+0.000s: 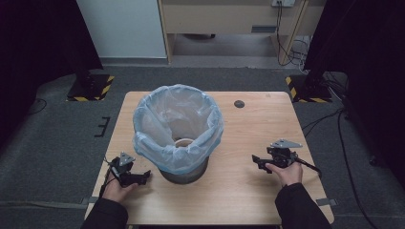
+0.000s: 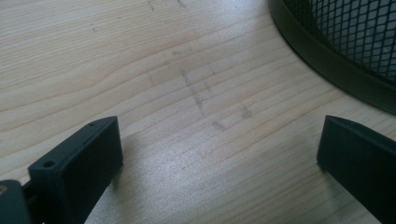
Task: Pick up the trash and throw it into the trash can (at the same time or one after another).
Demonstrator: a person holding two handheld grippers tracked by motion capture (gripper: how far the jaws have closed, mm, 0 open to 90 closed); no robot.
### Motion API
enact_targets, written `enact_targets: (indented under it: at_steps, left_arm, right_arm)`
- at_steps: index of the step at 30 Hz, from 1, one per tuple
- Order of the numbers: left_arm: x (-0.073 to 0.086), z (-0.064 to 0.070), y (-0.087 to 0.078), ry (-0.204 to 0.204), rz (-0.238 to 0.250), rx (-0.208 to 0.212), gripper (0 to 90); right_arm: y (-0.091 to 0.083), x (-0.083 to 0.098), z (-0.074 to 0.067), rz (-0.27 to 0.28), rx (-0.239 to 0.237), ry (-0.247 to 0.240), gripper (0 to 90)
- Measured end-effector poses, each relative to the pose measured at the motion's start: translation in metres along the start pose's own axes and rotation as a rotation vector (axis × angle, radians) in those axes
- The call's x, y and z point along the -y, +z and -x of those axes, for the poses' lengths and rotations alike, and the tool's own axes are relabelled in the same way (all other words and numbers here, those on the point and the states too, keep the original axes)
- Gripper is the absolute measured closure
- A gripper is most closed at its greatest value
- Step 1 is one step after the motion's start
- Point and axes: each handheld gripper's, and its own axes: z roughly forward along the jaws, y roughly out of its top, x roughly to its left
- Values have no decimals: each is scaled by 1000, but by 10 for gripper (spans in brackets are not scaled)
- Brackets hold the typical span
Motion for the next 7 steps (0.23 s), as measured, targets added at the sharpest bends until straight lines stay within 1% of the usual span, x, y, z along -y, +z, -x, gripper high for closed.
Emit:
enact_targets:
  at_steps: [1,4,7]
  left_arm:
    - [0,0,0,0,0,0,0]
    - [0,0,0,0,0,0,0]
    - [0,0,0,0,0,0,0]
  right_arm:
    - [-2,4,6,-12,19,-2,222]
    - [-7,12,17,-31,58,-8,207]
    - [-11,19,25,-50,72,14,190]
